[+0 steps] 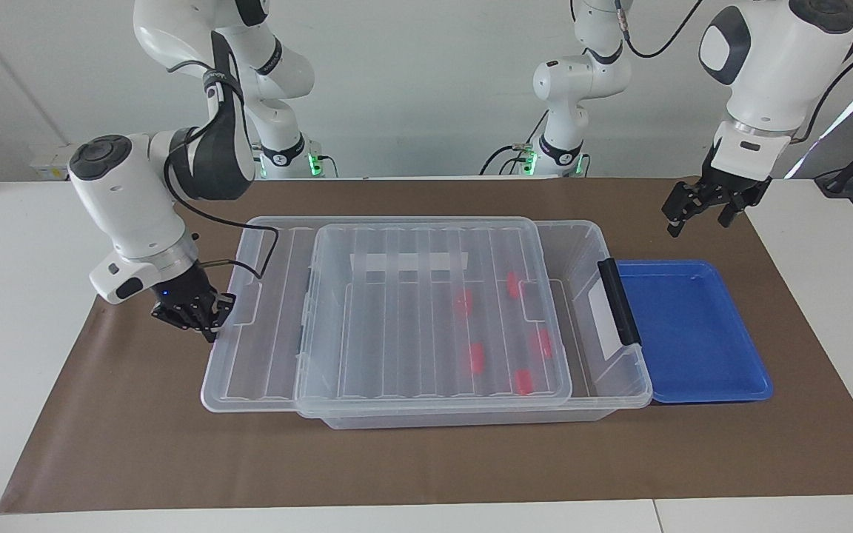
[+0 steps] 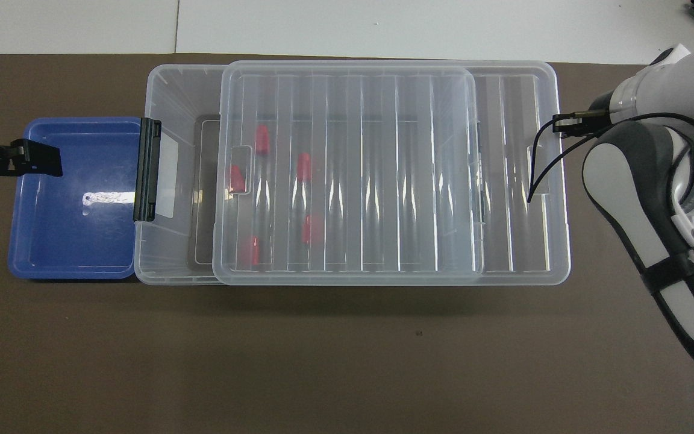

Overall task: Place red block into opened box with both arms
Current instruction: 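Slide the clear lid back toward the blue tray to close the box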

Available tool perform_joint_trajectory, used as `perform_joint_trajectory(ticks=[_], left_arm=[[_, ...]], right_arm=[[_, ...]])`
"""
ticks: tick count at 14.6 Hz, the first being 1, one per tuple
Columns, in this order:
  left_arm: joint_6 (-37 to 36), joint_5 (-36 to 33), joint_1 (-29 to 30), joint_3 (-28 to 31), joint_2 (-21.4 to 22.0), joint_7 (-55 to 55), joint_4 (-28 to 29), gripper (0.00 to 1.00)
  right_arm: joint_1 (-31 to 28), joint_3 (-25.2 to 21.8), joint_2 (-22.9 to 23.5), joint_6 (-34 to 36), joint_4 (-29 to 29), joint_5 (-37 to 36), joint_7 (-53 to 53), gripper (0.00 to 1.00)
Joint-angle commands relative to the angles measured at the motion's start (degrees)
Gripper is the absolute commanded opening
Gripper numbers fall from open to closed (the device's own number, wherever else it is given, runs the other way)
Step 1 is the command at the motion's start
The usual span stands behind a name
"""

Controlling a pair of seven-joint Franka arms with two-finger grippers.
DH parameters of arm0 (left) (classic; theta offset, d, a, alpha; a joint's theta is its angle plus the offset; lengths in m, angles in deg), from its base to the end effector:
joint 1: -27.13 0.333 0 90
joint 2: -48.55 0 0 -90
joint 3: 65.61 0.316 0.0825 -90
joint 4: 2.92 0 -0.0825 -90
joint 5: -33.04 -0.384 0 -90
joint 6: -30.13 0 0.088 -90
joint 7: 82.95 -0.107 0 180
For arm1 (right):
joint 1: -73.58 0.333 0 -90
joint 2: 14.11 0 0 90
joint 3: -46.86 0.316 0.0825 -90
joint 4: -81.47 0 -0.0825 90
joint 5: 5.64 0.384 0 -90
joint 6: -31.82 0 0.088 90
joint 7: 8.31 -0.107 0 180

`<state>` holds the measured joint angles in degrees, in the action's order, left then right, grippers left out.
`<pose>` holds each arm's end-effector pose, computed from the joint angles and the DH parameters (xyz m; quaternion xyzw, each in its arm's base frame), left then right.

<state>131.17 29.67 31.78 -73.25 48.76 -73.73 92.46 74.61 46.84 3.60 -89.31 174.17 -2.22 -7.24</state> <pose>0.5692 -0.0247 0.5996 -0.9970 -0.0501 -0.0540 0.0237 0.6696 0.0146 0.4636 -0.9953 -0.0051 -0.0934 0.0268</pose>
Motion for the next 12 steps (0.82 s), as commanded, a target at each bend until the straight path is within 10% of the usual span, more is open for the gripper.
perform_joint_trajectory(ticks=[1,12], left_arm=[[-0.14,0.82,-2.81,3.07,0.15,-0.96,-0.45,1.00],[0.21,1.17,-6.41,7.03,0.15,-1.05,-0.28,1.00]], right_arm=[[1.25,0.03,0.48,-1.30,0.20,1.68,-0.54,0.00],[7.05,0.11,-0.31,-1.30,1.96,4.05,-8.37,0.00]])
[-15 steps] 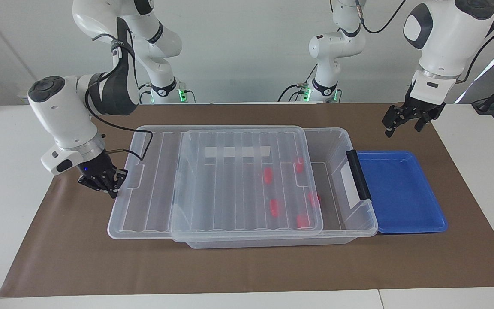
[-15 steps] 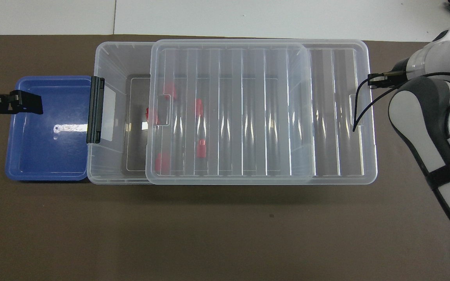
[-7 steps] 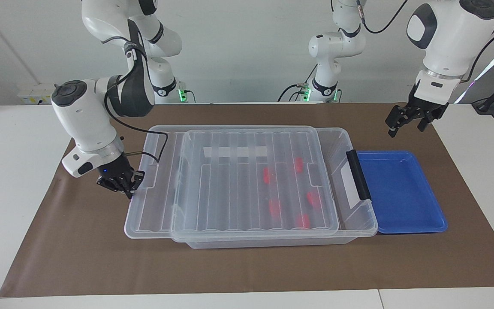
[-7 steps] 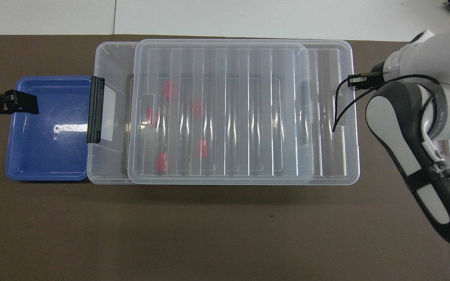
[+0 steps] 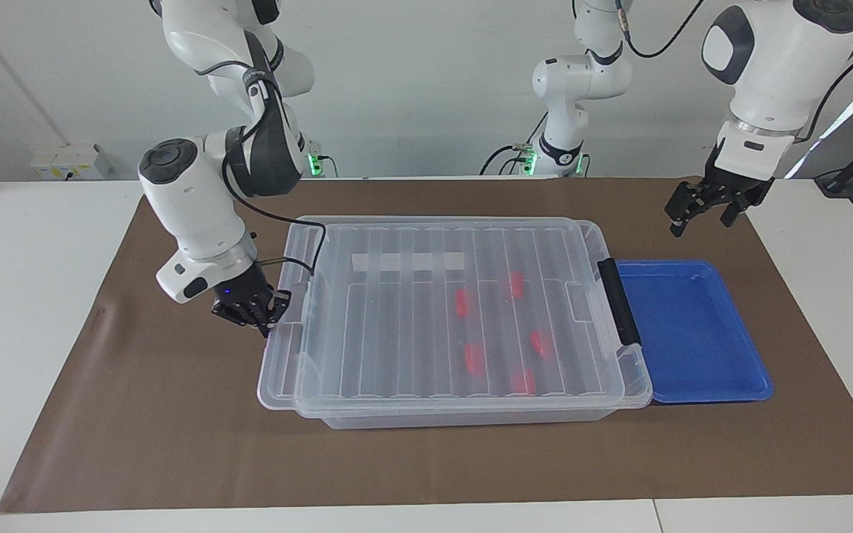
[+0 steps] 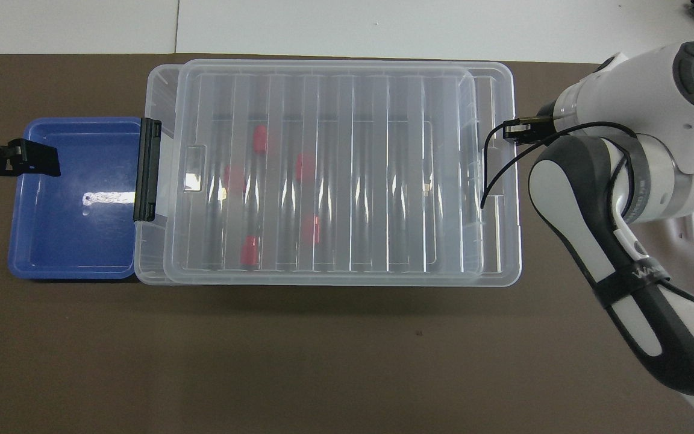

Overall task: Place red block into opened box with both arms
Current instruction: 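Slide the clear lid back toward the blue tray to close the box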

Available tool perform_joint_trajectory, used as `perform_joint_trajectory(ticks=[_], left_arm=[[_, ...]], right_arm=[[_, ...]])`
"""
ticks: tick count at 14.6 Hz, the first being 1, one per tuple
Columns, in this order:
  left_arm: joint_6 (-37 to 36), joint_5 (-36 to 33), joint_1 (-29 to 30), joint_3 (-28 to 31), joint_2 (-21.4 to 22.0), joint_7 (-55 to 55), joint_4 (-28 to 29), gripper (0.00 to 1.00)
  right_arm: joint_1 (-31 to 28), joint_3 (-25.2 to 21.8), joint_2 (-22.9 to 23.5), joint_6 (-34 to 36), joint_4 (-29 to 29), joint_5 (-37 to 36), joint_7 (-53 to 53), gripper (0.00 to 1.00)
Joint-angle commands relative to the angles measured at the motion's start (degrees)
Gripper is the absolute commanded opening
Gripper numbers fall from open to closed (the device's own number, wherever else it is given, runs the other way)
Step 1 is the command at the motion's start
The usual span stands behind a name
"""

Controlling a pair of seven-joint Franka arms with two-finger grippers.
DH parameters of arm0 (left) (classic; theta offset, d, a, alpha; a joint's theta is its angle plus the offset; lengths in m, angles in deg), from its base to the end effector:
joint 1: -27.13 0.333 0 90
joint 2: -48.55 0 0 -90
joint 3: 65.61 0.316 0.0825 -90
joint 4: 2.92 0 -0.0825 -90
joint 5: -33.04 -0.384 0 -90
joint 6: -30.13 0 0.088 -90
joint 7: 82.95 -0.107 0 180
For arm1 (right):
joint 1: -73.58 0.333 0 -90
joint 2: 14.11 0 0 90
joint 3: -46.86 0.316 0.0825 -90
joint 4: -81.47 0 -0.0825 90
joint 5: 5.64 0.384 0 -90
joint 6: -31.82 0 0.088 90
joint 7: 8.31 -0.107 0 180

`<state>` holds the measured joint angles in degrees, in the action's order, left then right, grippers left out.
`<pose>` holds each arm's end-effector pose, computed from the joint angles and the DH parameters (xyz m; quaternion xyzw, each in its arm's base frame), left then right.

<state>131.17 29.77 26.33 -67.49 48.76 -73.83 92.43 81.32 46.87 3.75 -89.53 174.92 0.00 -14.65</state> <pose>0.5693 -0.0216 0.5998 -0.9969 -0.0521 -0.0541 0.0229 0.6618 0.0946 0.4560 -0.9951 0.0096 -0.0813 0.0545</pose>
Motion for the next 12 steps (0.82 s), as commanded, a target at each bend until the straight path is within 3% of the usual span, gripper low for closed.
perform_joint_trajectory(ticks=[1,12], left_arm=[[0.21,1.08,-0.96,1.27,0.15,-0.95,-0.16,1.00],[0.21,0.99,-1.05,1.27,0.33,-0.95,0.10,1.00]], right_arm=[[0.43,0.08,-0.45,-1.08,1.21,1.83,-0.96,0.00],[0.43,0.35,-0.89,-0.99,2.09,4.73,-0.52,0.00]])
